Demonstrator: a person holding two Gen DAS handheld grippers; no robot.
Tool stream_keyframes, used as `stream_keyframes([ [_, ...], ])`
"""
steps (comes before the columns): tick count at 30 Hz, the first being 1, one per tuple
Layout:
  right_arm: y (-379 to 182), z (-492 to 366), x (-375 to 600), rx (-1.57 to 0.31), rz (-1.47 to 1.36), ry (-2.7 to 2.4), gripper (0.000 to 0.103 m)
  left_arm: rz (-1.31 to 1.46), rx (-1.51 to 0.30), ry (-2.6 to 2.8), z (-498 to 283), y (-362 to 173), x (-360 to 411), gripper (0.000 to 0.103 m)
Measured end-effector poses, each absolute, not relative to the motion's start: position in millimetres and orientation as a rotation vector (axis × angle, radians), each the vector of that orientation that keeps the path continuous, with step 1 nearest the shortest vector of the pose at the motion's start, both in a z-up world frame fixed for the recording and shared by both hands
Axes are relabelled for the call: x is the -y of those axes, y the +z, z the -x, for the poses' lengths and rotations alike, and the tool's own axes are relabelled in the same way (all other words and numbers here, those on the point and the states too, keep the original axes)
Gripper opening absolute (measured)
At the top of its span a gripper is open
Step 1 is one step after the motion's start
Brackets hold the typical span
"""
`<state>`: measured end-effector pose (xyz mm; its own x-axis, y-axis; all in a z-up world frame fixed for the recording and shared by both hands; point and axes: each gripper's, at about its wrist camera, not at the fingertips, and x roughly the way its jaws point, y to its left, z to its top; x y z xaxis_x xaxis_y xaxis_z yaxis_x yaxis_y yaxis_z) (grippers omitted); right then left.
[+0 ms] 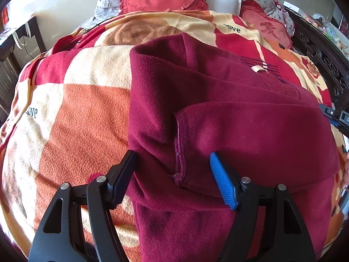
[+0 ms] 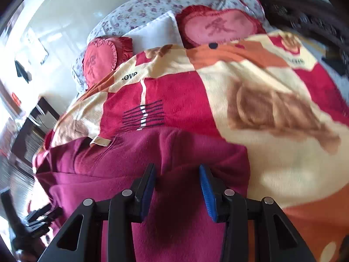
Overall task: Fold small clothes
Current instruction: 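Lay the folded side flat and open the left gripper, then move both grippers to the hem of the folded sweatshirt strip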
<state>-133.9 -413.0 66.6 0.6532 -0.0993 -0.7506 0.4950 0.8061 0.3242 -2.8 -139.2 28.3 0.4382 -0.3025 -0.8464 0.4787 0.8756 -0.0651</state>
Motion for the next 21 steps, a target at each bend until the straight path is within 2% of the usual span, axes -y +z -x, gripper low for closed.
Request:
stream_keyframes([
  [11,92.6,157.3,389.1,-0.819,-0.432,-0.383,0.04,-0.155,-1.015,-0.509,11.5,37.6,125.7,0.074],
  [13,96.2,169.6,386.4,-0.811,-0.446,-0.391,0.047,-0.15,-1.011,-0.51,14.2,41.7,121.4,0.074],
  [21,87.3,217.6,374.3,-0.878,-0.484,-0.384,0.047,-0.129,-1.016,-0.534,35.2,55.8,99.0,0.074],
])
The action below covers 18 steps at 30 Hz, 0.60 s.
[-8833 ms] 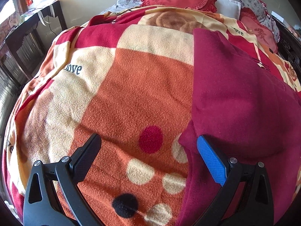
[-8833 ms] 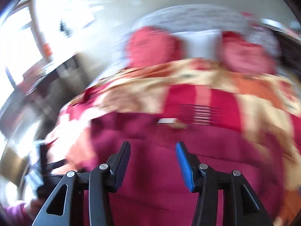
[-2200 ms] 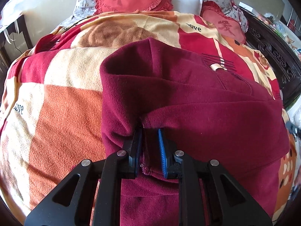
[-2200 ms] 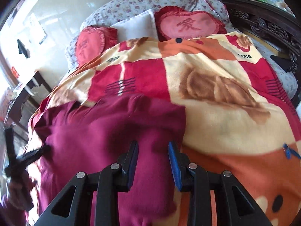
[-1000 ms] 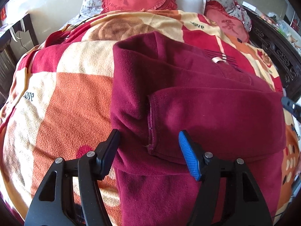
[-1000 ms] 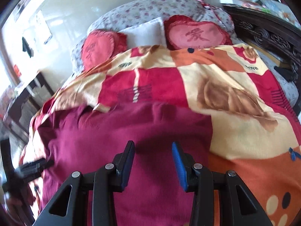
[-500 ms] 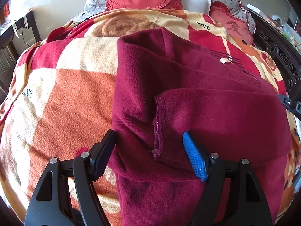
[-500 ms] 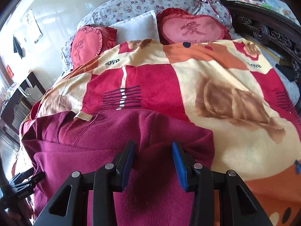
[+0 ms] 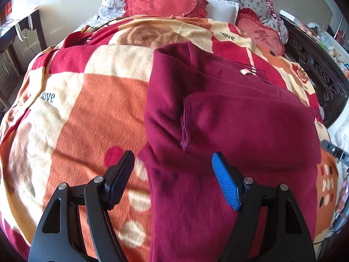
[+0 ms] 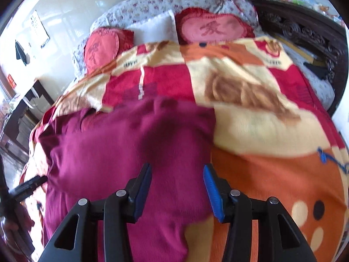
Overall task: Fold small clothes
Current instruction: 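Move both grippers to the hem of the folded sweatshirt strip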
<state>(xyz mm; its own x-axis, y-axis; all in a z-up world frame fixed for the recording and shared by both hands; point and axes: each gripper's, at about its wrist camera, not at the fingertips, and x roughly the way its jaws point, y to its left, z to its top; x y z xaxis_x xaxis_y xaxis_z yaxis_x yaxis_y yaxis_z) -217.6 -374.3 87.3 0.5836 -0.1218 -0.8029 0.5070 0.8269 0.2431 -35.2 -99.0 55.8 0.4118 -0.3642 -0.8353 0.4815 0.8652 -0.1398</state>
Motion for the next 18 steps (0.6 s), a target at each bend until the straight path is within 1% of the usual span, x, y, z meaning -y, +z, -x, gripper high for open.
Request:
stream_keyframes([
  [5,78.5,250.6,362.0,-0.913,-0.566,-0.325,0.047,-0.143,-1.043,-0.564,57.6,56.6,80.6,0.074],
  [11,81.9,285.8,341.1,-0.934,-0.579,-0.306,0.047,-0.148,-1.093,-0.588,86.1,53.5,57.6,0.074],
  [18,86.6,327.2,310.6,-0.943,-0.622,-0.282,0.047,-0.168,-1.096,-0.603,120.7,53.5,28.4,0.074],
])
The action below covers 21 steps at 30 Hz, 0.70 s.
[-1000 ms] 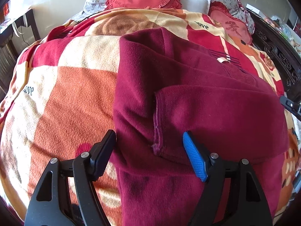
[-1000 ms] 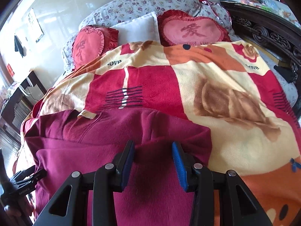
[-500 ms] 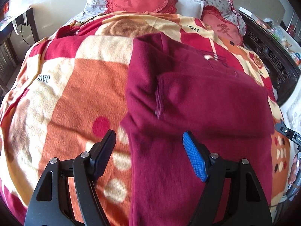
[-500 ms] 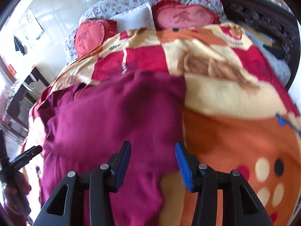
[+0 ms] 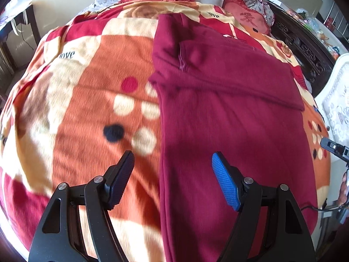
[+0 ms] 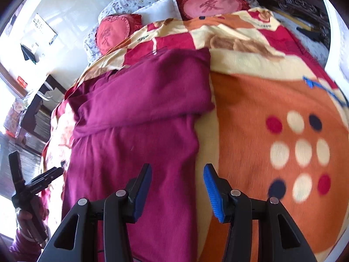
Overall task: Fold small clothes
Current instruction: 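Move both grippers to the hem of the folded sweatshirt strip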
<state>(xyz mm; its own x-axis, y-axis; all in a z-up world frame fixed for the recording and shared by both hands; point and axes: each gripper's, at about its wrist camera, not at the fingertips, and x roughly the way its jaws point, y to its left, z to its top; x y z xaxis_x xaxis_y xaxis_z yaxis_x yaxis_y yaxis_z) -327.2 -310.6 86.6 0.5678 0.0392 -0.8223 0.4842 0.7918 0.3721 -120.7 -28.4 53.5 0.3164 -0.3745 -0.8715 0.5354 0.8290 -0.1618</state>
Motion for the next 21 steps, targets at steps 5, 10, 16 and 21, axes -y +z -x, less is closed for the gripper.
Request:
stream_keyframes([
  [5,90.4,351.5,289.9,-0.97,-0.595,-0.288,0.047,-0.186,-1.102,-0.589,141.4,53.2,7.1,0.074],
  [10,92.9,375.5,277.1,-0.957,-0.631,-0.284,0.048,-0.187,-1.102,-0.58,158.3,57.2,-8.0,0.074],
  [16,93.0,397.8,257.5,-0.993,-0.614,-0.25,0.048,-0.207,-1.083,-0.588,184.4,61.5,-16.4,0.074],
  [21,85.0,417.4,241.7,-1.027,-0.612,-0.222,0.048,-0.219,-1.087,-0.599,201.2,61.0,-22.1,0.074],
])
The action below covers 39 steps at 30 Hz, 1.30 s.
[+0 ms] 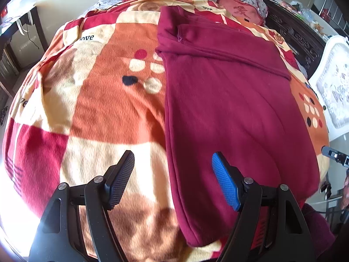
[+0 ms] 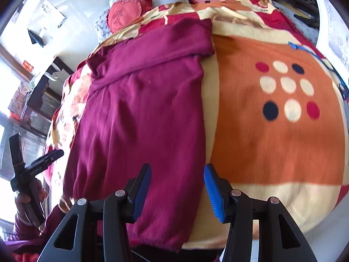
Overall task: Fold small clothes
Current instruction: 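Move both grippers to the hem of the folded sweatshirt strip, then grasp the hem with both grippers and lift it toward the collar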
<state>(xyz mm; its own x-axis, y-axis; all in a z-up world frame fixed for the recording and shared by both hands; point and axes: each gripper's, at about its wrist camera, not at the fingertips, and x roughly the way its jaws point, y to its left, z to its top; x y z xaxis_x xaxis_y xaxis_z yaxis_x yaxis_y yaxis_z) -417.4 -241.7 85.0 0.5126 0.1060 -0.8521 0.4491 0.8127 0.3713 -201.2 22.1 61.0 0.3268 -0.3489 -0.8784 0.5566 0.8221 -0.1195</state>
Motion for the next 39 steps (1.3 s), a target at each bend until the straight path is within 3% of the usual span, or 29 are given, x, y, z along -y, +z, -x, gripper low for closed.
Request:
stream_keyframes([
  [21,41.1,445.9,219.1,-1.059,-0.697,-0.149,0.051,-0.069,-1.287,-0.664,228.3,26.9,-47.1,0.074],
  [39,35.3,448.9,221.4,-1.031,-0.779,-0.076,0.054,-0.094,-1.288,-0.721,228.7,32.5,-32.4,0.074],
])
